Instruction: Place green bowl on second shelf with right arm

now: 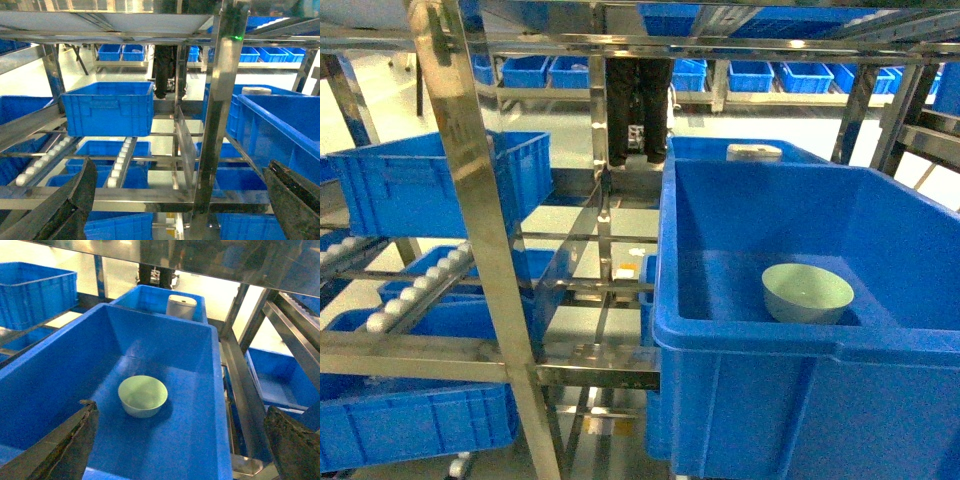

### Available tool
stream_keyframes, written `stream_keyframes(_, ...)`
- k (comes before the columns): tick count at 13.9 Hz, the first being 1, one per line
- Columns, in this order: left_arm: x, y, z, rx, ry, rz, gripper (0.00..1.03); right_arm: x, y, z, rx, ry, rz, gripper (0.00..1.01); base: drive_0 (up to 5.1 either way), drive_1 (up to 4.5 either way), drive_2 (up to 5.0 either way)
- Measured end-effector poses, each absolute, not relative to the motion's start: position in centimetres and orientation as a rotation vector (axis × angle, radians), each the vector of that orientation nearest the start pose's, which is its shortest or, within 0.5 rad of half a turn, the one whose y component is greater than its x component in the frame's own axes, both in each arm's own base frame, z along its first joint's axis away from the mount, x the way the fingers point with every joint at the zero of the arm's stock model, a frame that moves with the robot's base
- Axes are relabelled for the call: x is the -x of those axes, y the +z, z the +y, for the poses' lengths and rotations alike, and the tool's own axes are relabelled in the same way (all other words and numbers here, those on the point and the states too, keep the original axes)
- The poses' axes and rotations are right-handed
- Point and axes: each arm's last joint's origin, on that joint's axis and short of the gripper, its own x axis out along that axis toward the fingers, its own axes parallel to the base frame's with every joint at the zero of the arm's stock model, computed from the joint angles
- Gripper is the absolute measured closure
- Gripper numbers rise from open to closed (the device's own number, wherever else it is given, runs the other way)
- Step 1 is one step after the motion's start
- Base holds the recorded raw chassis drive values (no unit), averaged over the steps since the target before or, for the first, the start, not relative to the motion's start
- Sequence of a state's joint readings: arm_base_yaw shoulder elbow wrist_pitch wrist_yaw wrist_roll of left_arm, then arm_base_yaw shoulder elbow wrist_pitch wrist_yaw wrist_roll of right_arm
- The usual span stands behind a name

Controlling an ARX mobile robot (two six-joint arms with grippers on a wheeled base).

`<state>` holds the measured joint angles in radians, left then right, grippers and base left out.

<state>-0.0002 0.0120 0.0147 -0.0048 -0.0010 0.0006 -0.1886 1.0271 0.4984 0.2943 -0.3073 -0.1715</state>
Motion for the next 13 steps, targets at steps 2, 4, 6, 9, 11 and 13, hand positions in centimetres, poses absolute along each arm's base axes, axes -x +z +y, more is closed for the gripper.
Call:
stream_keyframes(2,-9.8,16.7,0.0,-0.001,0.001,0.002,0.05,-18.4,24.0,-1.6,0.101,0.197,0.211,0.03,0.0,0.00,0.0)
stream_keyframes(4,-9.8,16.7,0.0,-0.001,0.001,0.002,0.05,-15.5,24.1,-0.9,0.093,0.214,0.213,0.03,0.0,0.00,0.0)
stream_keyframes(6,-9.8,16.7,0.0,-0.001,0.001,0.002,0.05,-13.8,21.6,-0.1,0.023,-0.007,-0.001,0.51,0.0,0.00,0.0)
stream_keyframes(9,-9.8,16.7,0.0,-0.001,0.001,0.002,0.05,-12.6,19.4,-0.1,0.014,-0.006,0.001,0.99,0.0,0.00,0.0)
stream_keyframes(11,-9.8,16.7,0.0,-0.001,0.001,0.002,0.05,-12.1,18.7,-0.1,0.014,-0.006,0.003,0.99,0.0,0.00,0.0)
stream_keyframes(13,-9.8,16.7,0.0,-0.001,0.001,0.002,0.05,-11.7,18.1,-0.1,0.014,-0.006,0.005,0.99,0.0,0.00,0.0)
